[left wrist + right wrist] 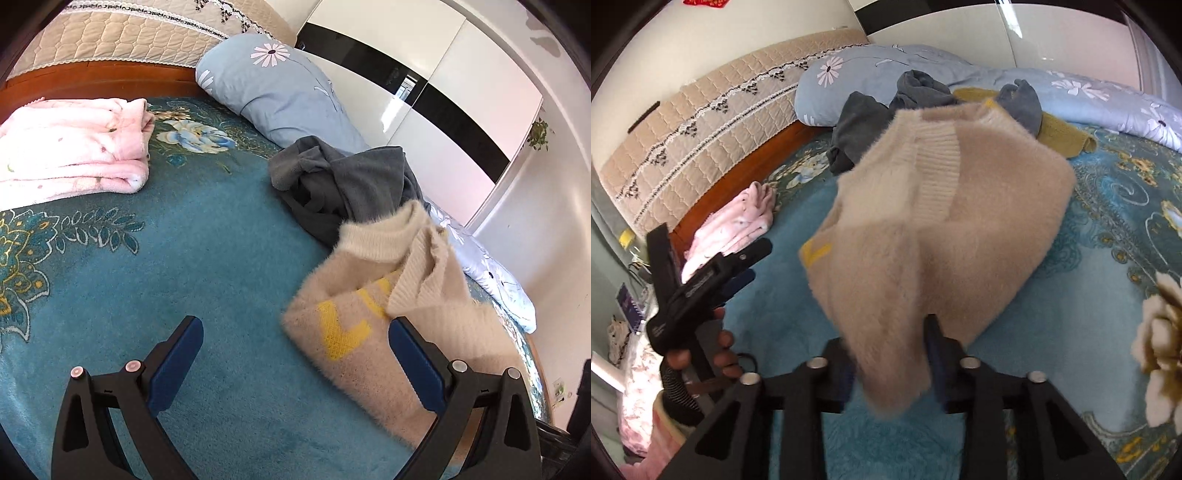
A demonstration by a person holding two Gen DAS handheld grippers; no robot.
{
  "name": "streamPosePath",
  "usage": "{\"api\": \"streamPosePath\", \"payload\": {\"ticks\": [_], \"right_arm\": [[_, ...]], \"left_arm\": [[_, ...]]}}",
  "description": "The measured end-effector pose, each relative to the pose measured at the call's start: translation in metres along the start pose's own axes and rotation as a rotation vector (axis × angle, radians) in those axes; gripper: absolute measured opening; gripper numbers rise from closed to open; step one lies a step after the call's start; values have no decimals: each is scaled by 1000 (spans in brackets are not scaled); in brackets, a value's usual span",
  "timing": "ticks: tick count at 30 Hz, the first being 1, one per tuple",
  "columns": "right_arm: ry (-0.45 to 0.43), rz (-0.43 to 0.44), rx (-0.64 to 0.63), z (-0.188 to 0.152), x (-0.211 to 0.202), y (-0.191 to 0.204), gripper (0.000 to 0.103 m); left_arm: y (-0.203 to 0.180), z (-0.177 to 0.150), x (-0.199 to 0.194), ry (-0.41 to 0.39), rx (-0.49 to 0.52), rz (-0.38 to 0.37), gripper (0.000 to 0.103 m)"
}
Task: Fold clothes
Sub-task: 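Swing the held beige sweater with the right gripper and spread it flat on the bed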
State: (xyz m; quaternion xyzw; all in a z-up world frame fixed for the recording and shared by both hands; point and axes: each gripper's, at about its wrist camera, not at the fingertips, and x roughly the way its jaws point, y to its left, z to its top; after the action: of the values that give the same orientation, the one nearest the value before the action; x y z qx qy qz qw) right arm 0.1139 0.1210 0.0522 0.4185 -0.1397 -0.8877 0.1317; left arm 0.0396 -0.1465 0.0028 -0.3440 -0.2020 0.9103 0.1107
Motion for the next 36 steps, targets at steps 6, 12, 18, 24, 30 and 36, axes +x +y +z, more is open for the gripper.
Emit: {"api": "streamPosePath", "payload": {"ticks": [6, 12, 18, 24, 30, 36], "right_arm": [[-61, 12, -1, 10, -19, 0, 60], [-37, 73, 139, 45, 20, -18, 70], [-12, 99, 241, 70, 52, -24, 71], [52, 89, 213, 81, 65, -10, 40], [56, 9, 144, 82, 54, 6, 12], [-136, -59, 184, 97, -28, -21, 11]], "left_arm": [[-7, -1, 0, -6, 36, 10, 100], [-15, -7, 5, 15, 80, 34, 100], [-21, -11, 9, 37, 114, 35, 100], [-21, -12, 9, 43, 112, 32, 100], [-6, -13, 10, 48, 41, 8, 100], [-4, -13, 8, 46, 23, -13, 100]]}}
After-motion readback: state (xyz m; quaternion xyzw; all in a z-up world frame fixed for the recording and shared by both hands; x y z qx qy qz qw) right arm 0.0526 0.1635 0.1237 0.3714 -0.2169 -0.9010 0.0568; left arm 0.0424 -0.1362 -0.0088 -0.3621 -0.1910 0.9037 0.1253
